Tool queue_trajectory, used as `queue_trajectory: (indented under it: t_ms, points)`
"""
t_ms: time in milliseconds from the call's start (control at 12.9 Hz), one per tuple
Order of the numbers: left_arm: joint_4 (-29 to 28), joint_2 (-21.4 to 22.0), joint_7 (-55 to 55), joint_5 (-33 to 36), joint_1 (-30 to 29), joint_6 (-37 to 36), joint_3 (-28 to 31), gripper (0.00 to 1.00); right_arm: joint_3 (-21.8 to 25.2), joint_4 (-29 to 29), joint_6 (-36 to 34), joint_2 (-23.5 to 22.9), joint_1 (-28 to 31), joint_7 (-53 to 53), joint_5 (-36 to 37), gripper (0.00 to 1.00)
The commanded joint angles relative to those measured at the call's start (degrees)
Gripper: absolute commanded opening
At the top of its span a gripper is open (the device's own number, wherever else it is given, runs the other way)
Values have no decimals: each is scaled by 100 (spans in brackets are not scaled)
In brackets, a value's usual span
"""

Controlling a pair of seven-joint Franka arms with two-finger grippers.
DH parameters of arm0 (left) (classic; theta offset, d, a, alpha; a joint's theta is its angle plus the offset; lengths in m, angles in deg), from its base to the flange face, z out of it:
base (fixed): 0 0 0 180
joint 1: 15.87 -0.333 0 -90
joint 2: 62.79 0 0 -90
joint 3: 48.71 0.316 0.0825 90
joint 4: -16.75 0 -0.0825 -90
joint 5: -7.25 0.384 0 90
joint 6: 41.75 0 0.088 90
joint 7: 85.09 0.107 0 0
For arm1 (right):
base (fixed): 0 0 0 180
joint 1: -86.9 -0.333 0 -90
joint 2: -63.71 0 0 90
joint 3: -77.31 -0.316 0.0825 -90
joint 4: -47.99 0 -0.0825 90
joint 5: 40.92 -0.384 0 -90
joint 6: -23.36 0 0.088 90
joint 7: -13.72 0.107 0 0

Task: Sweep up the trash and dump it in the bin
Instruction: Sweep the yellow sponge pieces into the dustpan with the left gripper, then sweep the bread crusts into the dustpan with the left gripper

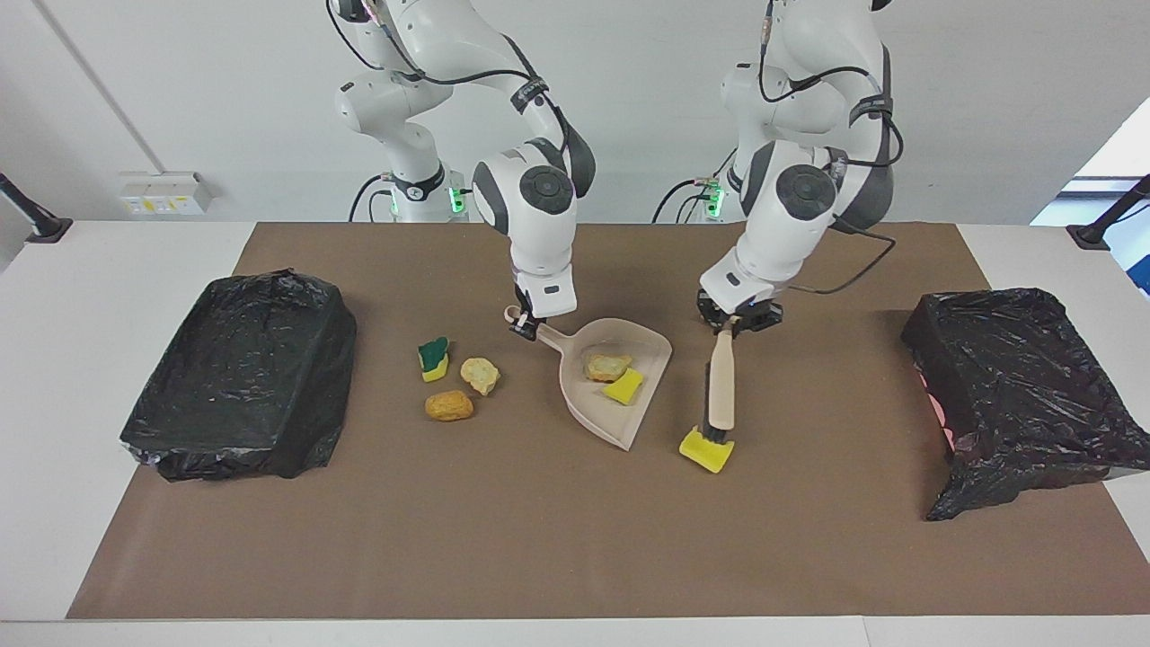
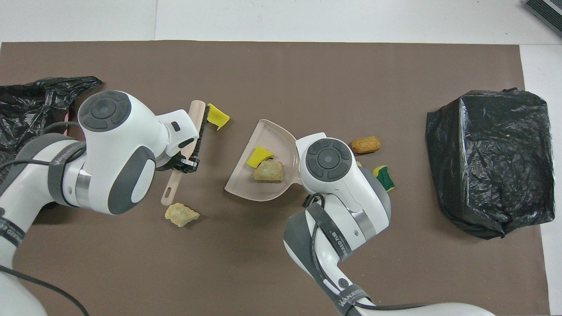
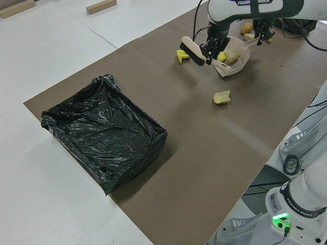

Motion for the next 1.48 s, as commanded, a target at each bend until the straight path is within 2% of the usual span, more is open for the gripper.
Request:
queue_trajectory:
  t_ms: [0, 156, 467, 856, 1012, 1245, 1401]
  points:
    - [955, -756, 606, 326, -359, -53, -56, 0, -40, -218, 132, 177, 25, 260, 110, 0]
    - [1131, -1045, 952, 503, -641, 0, -91, 0, -40, -218, 132, 177, 25, 260, 110, 0]
    - [853, -1258, 970, 153, -406, 369, -118, 0, -40, -210, 132, 177, 25, 268, 110, 0]
    - [448, -934, 847, -375, 261, -191, -135, 0, -40, -218, 132, 177, 25, 268, 110, 0]
    - [272, -662, 445, -428, 622, -437, -144, 0, -40, -210, 132, 177, 25, 268, 101, 0]
    - [262, -485, -372, -499, 1176, -526, -127, 0, -40, -218, 132, 177, 25, 268, 101, 0]
    - [227, -231, -550, -508, 1160, -850, -109, 0, -40, -218, 132, 177, 25, 268, 101, 0]
